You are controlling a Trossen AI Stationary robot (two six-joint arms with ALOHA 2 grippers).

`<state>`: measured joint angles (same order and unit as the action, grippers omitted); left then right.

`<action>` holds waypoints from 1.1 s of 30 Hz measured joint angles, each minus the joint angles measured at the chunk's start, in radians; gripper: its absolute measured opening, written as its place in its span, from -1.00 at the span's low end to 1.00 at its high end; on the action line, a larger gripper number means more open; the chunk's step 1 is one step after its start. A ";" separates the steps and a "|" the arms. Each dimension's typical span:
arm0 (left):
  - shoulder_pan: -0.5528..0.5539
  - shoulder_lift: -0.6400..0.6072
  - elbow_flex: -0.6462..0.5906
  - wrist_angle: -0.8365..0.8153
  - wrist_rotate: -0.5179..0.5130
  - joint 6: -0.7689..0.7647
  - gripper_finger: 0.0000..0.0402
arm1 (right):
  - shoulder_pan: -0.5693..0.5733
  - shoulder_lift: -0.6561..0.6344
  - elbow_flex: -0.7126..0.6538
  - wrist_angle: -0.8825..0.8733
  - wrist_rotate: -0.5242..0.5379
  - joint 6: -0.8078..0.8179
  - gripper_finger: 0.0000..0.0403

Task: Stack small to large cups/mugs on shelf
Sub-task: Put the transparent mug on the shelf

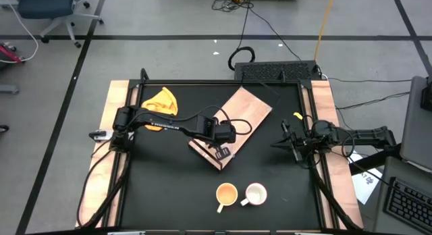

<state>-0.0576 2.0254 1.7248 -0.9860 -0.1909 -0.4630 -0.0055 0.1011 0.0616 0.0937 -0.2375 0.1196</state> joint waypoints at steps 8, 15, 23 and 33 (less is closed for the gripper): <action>-0.003 0.000 0.000 0.000 -0.004 0.009 -1.00 | 0.000 0.000 0.000 0.000 0.000 0.000 -1.00; -0.004 0.000 0.000 0.002 -0.002 0.000 -0.96 | 0.000 0.000 0.000 0.000 0.000 0.000 -1.00; -0.005 0.009 -0.007 -0.008 0.014 -0.010 -0.78 | 0.000 0.000 0.000 0.000 0.000 0.000 -1.00; -0.010 0.009 -0.006 0.005 0.011 -0.013 -0.75 | 0.000 0.000 0.000 0.000 0.000 0.000 -1.00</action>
<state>-0.0677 2.0342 1.7187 -0.9812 -0.1795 -0.4764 -0.0055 0.1010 0.0616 0.0932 -0.2375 0.1197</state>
